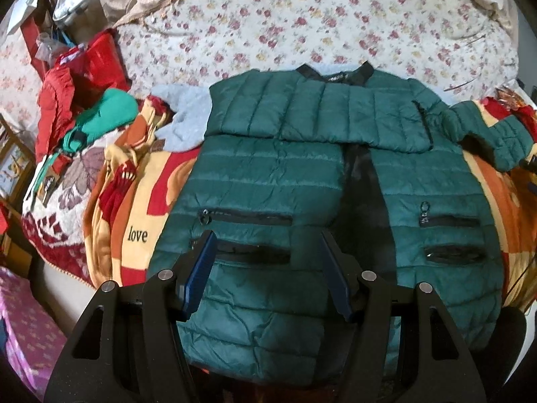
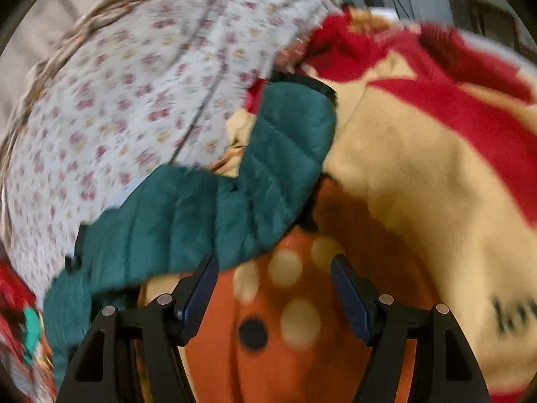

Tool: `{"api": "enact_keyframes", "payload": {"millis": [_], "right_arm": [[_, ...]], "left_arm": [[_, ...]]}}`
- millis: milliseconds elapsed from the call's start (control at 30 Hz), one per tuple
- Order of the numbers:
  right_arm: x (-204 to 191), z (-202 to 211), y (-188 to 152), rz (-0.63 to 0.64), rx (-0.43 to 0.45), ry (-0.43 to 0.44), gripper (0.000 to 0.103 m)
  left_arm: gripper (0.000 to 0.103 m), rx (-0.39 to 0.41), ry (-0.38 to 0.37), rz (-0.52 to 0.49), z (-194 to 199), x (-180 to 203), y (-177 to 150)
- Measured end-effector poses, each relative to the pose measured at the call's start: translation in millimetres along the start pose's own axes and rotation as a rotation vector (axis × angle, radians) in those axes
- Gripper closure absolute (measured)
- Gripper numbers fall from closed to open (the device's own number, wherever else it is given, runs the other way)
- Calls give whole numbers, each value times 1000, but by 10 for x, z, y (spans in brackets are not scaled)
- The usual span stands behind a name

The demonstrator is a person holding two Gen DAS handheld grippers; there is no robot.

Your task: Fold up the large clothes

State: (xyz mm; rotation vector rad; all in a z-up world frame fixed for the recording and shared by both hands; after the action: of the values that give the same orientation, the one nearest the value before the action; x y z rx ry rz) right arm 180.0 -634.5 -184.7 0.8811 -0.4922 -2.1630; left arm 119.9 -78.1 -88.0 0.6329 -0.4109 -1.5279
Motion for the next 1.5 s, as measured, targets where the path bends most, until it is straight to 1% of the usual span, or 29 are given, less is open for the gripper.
{"api": "enact_keyframes", "payload": {"millis": [67, 133, 200, 267, 300, 333, 367, 400, 433, 467, 500, 533, 567, 667, 800, 900, 967, 1067, 1200, 1300, 1367, 1433, 1500], "right_arm": [[101, -206, 83, -60, -28, 24, 35], [156, -380, 105, -91, -52, 41, 35], [123, -498, 101, -87, -68, 51, 38], [50, -581, 115, -74, -68, 68, 38], [12, -625, 128, -68, -72, 77, 44], [-7, -685, 134, -66, -88, 79, 53], [-1, -739, 140, -74, -100, 75, 58], [18, -783, 150, -88, -107, 75, 72], [43, -802, 160, -108, -114, 80, 81], [74, -791, 166, -137, -114, 96, 84], [85, -771, 176, -157, -113, 112, 88], [88, -721, 186, -168, -109, 123, 91], [78, -651, 202, -163, -98, 122, 91], [0, -424, 274, -138, -68, 125, 92], [-262, -121, 396, -39, -10, 95, 93], [-637, 109, 463, 40, 29, 102, 93], [-963, 272, 484, 101, 52, 125, 93], [-1507, 460, 453, 170, 63, 187, 93], [-2257, 596, 301, 245, 46, 277, 93], [-2889, 619, 26, 335, 17, 328, 93], [-3281, 594, -238, 391, -24, 369, 93], [-3683, 517, -583, 445, -82, 403, 93], [-3983, 413, -904, 491, -132, 419, 93]], "left_arm": [[41, -5, 13, 5, -22, 7, 16], [41, -4, 24, 6, -39, 23, 41], [41, -10, 35, 0, -77, 49, 53], [41, -25, 42, -7, -118, 70, 34], [41, -31, 46, -10, -136, 77, 22], [41, -39, 49, -15, -161, 84, 7], [41, -45, 50, -18, -180, 91, -7], [41, -50, 49, -23, -199, 98, -19], [41, -51, 48, -27, -211, 104, -23], [41, -50, 47, -30, -219, 110, -28], [41, -47, 42, -34, -227, 115, -32], [41, -45, 39, -37, -232, 124, -36], [41, -44, 34, -42, -246, 129, -44], [41, -44, 15, -56, -286, 142, -65], [41, -29, -9, -67, -297, 112, -88], [41, -13, -22, -55, -278, 58, -98], [41, -5, -37, -45, -268, 11, -102], [41, 4, -57, -33, -254, -44, -113], [41, 29, -82, -11, -190, -176, -123], [41, 60, -90, 23, -126, -328, -113], [41, 72, -96, 48, -101, -436, -124], [41, 80, -102, 72, -97, -541, -148], [41, 85, -107, 97, -105, -644, -175]]}}
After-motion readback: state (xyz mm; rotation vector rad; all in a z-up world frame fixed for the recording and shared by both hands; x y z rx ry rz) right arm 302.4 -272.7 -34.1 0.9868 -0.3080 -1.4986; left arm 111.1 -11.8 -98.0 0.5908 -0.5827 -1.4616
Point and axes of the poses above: each gripper's, at about its wrist camera, not at the fingertips, and z roughly against the way its jaws point, x to its right, y to its top, the point moved 8 cm from there along -z, roughly the way its jaws point, and after that the axes turned 2 degrees about z, right-handed, at the moved point
